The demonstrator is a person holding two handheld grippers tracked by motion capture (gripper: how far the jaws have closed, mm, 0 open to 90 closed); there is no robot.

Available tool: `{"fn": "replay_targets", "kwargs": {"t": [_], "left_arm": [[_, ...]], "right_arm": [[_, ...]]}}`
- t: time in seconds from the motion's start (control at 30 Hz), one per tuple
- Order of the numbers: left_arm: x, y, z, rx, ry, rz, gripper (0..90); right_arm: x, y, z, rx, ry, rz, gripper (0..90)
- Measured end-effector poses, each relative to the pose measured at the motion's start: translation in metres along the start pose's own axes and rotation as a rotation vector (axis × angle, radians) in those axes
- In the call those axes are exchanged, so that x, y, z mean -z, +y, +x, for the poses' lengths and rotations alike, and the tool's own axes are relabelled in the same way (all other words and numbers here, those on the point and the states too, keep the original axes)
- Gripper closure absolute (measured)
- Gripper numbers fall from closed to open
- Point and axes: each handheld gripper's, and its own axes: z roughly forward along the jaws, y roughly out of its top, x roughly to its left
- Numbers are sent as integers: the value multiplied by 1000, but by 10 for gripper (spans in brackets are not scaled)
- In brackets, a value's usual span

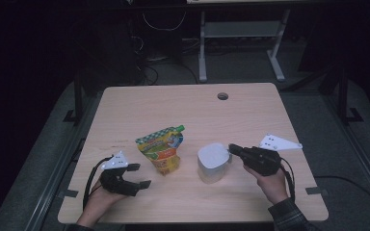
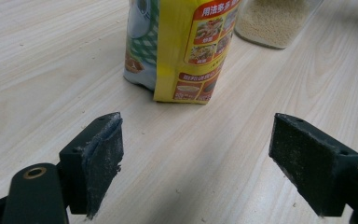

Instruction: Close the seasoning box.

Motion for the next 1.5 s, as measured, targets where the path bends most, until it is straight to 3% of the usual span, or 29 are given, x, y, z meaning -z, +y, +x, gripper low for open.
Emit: {"fn": "replay_targets", "kwargs": {"t": [0.47,0.87,1.1,1.27,1.5], "left_arm": [[0,-1,0,-1,5,6,180],[-2,-2,0,-3,4,15,182],[-4,-3,1,-6,-2,22,182],[-5,-4,1,-5,2,27,181],[-5,-4,2,-6,6,26,179]], "right_arm": [[15,-19,-19,10,-94,43,883],[22,-38,-41,-9,-186,89,627],[15,-45,-46,-12,-203,143,462],[7,-52,-50,-27,-211,184,287],[3,-54,-51,-21,-220,202,226]]}}
